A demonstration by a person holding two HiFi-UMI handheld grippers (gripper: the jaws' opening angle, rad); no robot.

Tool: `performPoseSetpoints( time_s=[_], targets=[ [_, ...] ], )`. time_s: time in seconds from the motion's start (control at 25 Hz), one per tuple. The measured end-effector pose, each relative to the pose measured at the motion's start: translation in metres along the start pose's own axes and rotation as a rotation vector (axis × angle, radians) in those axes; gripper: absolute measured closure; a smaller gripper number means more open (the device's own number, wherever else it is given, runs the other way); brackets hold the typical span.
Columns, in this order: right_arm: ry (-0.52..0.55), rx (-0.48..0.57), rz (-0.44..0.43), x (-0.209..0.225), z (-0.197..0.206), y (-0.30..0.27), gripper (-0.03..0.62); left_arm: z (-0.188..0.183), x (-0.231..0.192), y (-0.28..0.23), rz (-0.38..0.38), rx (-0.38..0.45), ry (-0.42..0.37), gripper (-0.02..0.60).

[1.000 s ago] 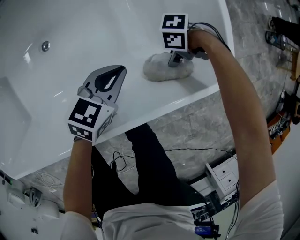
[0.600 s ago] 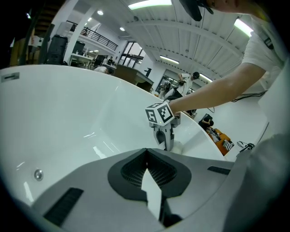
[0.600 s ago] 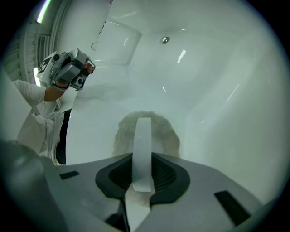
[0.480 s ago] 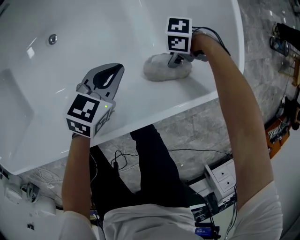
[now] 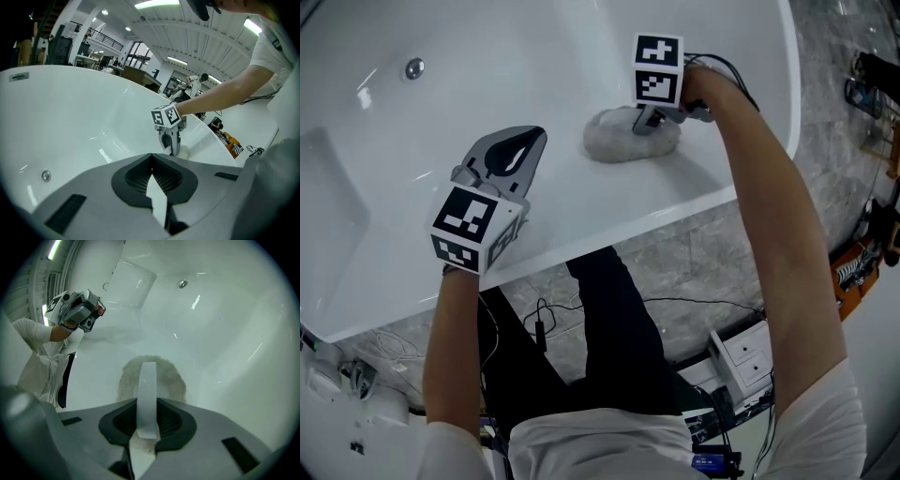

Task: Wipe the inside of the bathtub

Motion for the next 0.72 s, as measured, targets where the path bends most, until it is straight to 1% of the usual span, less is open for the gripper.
performPoseSetpoints(
  time_s=[0.16,0.52,0.72],
  targets=[
    [0.02,-0.008,-0.001,-0.006,-0.013,-0.005,0.5,0.005,-0.005,0.008,-0.016,-0.004,-0.001,0.569],
    [0.021,-0.02,-0.02,-0.018,-0.051,-0.022,0.5,0.021,-0.03,0.039,-0.05,-0.013,0.005,0.569],
    [0.053,-0.038,-0.029,-0.026,-0.073,-0.032,0.5,0.031,-0.043,0.058,-0.068,-0.013,0.021,0.569]
  ],
)
Point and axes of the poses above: the fingertips, and each gripper's own axes: y backward along the fingers, x to its right, z out of its underside, the point moved 7 cm from there along y, backward along the fingers, and after that the axes turned 9 degrees about -z, right-handed, at the moved point
